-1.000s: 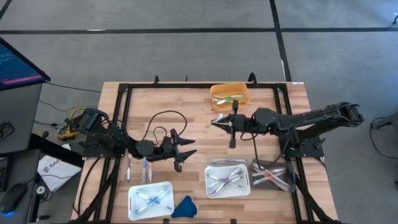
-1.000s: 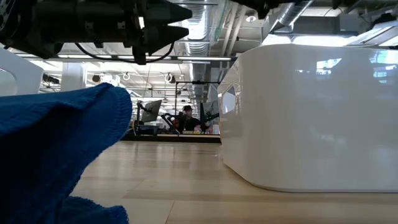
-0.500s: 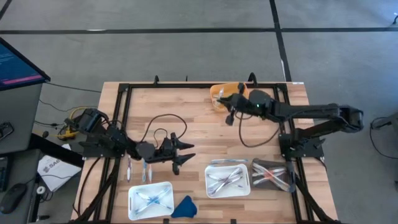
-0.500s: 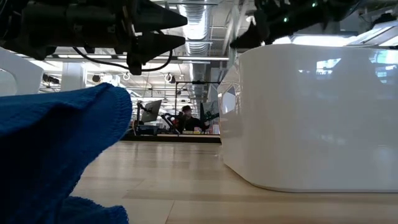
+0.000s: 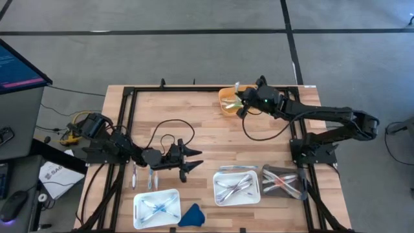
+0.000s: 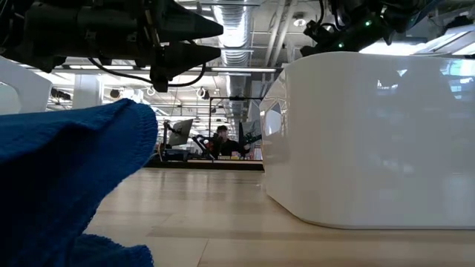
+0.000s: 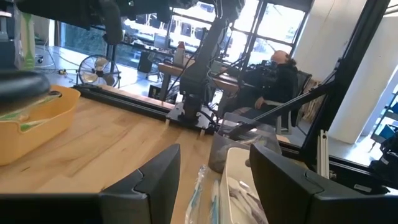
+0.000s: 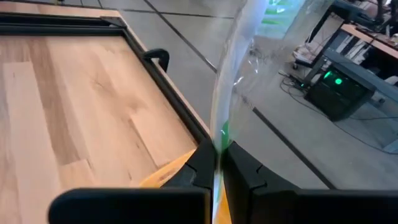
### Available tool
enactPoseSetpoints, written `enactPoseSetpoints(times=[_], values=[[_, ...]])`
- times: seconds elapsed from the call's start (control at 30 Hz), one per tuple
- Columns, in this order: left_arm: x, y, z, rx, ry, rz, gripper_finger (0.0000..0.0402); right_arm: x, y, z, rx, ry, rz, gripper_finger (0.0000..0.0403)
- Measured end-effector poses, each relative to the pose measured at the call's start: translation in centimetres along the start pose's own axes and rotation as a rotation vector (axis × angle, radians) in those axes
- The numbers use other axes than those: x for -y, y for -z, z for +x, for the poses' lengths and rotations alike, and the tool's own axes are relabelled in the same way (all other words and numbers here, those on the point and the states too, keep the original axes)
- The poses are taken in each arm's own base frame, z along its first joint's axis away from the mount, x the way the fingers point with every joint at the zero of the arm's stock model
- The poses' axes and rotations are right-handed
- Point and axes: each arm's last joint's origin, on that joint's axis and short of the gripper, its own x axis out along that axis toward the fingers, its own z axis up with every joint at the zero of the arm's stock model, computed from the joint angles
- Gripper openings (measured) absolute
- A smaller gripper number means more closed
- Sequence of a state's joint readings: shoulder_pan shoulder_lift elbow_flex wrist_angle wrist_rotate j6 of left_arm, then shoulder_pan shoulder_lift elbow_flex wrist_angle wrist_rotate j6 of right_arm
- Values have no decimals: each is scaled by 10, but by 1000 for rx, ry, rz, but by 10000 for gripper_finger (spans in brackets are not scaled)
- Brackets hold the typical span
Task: Pick & Place Toothbrushes
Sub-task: Put the green toothbrush into the yellow bin
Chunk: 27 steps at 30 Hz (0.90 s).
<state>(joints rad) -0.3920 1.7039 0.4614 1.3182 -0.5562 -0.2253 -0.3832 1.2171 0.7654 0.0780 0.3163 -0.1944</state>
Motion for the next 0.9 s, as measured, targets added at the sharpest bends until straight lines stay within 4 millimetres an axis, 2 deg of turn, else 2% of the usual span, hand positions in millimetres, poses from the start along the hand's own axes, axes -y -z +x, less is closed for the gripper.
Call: enactPoseSetpoints(times=[0.27,0.4,0.5,0.77,0.9], values=[[0,0,0,-1,-4,-17,186,12,2,3,-15,44,-28,8],[-1,0,0,1,-18,-16,186,27,-6,8,-95,73,-11,8],[-1,0,0,1,-21,-16,186,38,-17,15,-220,71,-32,8],[-1,0,0,0,-22,-13,186,56,-47,57,-572,-71,-125,8],[-1,1,0,-3,-22,-12,186,57,-49,86,-716,-172,-255,8]])
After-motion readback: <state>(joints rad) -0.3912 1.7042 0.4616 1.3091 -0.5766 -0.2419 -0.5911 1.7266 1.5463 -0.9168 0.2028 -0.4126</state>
